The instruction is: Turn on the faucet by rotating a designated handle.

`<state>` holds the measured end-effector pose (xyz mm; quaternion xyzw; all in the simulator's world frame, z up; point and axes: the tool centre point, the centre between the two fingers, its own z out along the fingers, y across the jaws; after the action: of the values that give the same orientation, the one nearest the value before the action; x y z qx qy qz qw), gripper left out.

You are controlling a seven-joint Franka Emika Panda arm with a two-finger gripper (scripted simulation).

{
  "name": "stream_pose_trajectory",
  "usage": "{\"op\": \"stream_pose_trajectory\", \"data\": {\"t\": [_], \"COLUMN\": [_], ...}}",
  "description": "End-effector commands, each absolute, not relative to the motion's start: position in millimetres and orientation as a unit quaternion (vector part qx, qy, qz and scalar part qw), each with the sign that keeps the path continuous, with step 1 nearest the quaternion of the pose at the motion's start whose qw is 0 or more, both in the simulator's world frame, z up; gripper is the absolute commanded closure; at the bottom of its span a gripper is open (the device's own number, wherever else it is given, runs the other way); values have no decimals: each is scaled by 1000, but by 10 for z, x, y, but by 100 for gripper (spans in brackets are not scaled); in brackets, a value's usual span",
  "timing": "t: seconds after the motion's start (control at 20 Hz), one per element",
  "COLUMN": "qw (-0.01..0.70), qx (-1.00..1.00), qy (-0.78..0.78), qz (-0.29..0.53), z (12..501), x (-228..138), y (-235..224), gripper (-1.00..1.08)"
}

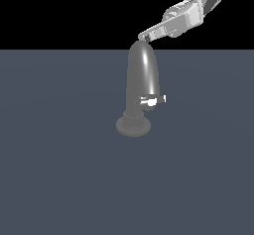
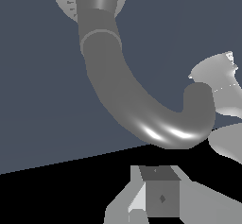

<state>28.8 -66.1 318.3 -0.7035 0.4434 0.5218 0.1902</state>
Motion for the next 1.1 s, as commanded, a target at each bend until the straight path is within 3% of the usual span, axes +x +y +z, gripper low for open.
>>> {"op": "stream_pose_trajectory", "data": {"t": [0.0, 1.05], "qw": [196, 239], "qx": [-681, -479], "qy": [456, 548], "qz": [538, 643], "z": [3063, 2022], "x": [322, 304], "y": [-712, -1048], "gripper": [108, 108]}}
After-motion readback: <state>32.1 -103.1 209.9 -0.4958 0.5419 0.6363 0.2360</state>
